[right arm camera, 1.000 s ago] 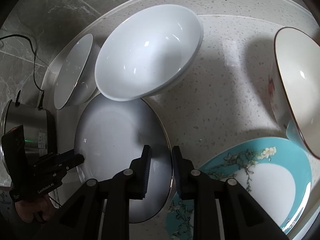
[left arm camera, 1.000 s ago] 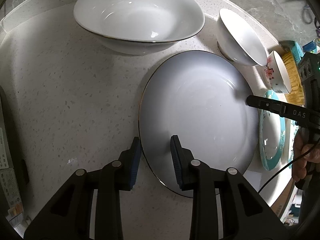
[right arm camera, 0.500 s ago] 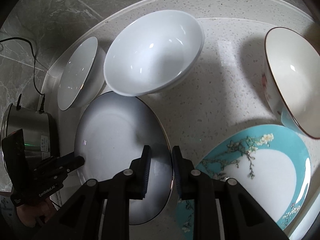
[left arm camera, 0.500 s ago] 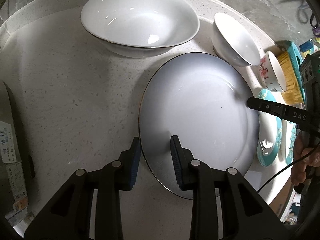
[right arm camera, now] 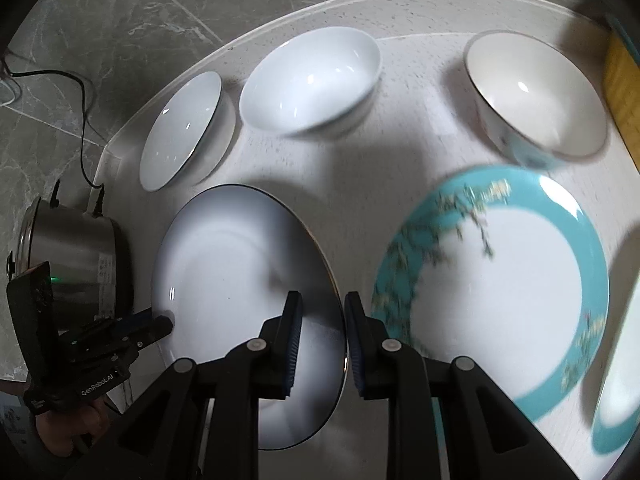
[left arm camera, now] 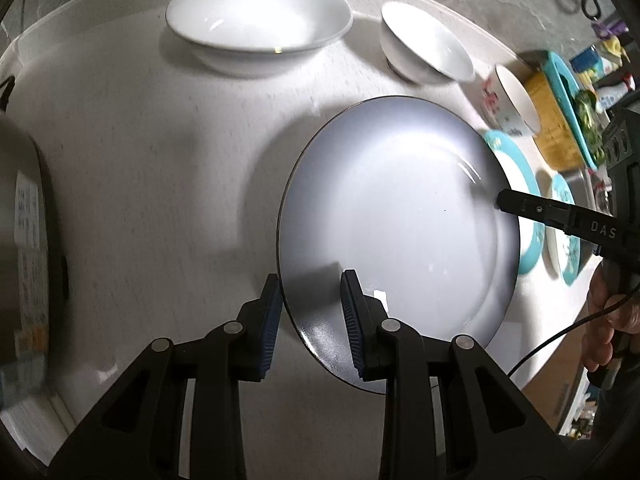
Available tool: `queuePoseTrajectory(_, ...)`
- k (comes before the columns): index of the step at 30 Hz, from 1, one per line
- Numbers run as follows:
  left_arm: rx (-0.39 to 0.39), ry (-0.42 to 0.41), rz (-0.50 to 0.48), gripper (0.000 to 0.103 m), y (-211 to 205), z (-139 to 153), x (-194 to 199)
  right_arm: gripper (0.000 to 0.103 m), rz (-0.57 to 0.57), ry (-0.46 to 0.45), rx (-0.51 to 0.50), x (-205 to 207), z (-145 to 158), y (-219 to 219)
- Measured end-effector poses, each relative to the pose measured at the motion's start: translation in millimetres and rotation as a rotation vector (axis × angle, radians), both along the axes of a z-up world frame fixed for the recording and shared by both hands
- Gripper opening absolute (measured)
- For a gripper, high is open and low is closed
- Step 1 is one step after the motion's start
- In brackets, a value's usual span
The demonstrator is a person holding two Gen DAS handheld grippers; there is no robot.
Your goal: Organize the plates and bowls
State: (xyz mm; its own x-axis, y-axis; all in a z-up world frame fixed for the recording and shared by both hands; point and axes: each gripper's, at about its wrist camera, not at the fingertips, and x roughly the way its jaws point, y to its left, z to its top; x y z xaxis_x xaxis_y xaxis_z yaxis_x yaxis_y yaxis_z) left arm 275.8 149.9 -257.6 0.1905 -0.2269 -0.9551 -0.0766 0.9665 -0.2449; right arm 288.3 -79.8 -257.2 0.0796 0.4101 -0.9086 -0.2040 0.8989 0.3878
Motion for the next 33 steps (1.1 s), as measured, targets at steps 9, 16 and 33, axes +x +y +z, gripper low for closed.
queuePoseTrajectory(9,-0.010,0.030,-0.085,0.026,-25,-16,-49,0.024,-0.077,0.038,-0.005,-58,-9,-29)
queuePoseTrajectory(16,-0.004,0.053,-0.127,0.026,-33,-28,-75,0.025,-0.123,0.070,-0.013,-88,-29,-42)
queuePoseTrajectory(33,0.028,-0.004,-0.142,0.028,-38,-37,-90,0.031,-0.107,-0.025,-0.096,-113,-37,-30)
